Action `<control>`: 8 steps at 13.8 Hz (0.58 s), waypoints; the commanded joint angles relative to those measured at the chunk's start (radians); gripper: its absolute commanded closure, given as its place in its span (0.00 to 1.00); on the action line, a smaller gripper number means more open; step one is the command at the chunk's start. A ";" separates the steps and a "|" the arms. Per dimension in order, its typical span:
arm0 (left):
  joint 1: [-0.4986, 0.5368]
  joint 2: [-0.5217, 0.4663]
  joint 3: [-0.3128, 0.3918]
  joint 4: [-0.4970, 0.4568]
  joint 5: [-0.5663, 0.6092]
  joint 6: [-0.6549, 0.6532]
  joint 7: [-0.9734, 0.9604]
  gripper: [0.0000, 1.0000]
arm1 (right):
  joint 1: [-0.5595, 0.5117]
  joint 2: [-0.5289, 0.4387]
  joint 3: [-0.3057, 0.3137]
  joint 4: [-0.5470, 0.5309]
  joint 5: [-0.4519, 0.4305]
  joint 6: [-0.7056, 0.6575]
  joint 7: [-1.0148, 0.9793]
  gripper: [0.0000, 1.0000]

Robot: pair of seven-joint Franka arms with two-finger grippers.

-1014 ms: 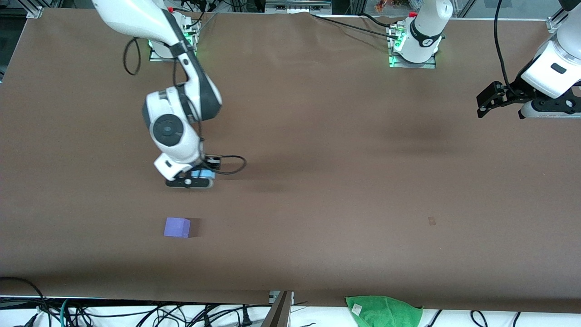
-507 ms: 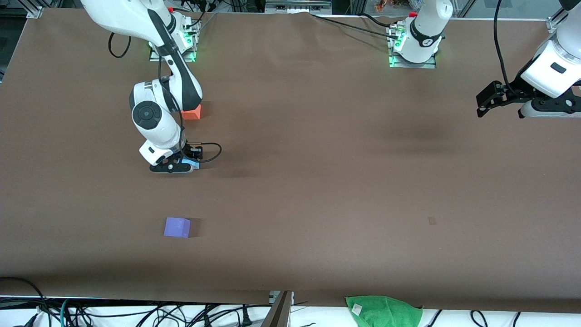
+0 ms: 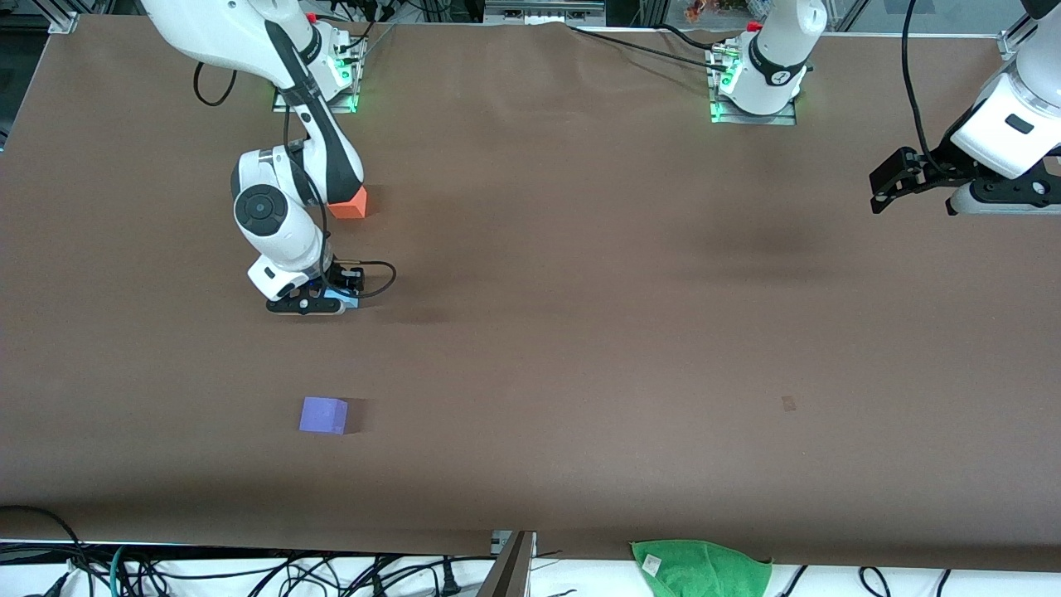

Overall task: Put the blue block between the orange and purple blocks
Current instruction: 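Place the blue cube between the orange and purple cubes with the right gripper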

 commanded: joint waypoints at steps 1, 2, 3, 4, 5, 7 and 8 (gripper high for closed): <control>-0.007 0.014 0.000 0.030 0.018 -0.025 -0.012 0.00 | -0.012 0.001 0.005 -0.024 0.005 0.040 -0.018 0.27; -0.007 0.014 0.000 0.031 0.018 -0.025 -0.012 0.00 | -0.011 -0.007 0.004 -0.024 0.005 0.034 -0.018 0.01; -0.007 0.014 0.000 0.031 0.018 -0.025 -0.012 0.00 | -0.011 -0.014 0.004 -0.021 0.005 0.026 -0.017 0.00; -0.007 0.014 0.000 0.031 0.018 -0.027 -0.012 0.00 | -0.011 -0.028 0.004 -0.016 0.005 0.011 -0.015 0.00; -0.007 0.014 0.000 0.031 0.018 -0.031 -0.012 0.00 | -0.011 -0.040 0.005 -0.002 0.005 -0.024 -0.017 0.00; -0.007 0.014 0.000 0.031 0.017 -0.031 -0.012 0.00 | -0.011 -0.071 0.005 0.063 0.005 -0.122 -0.018 0.00; -0.007 0.014 0.000 0.031 0.018 -0.033 -0.012 0.00 | -0.009 -0.085 0.007 0.120 0.005 -0.200 -0.014 0.00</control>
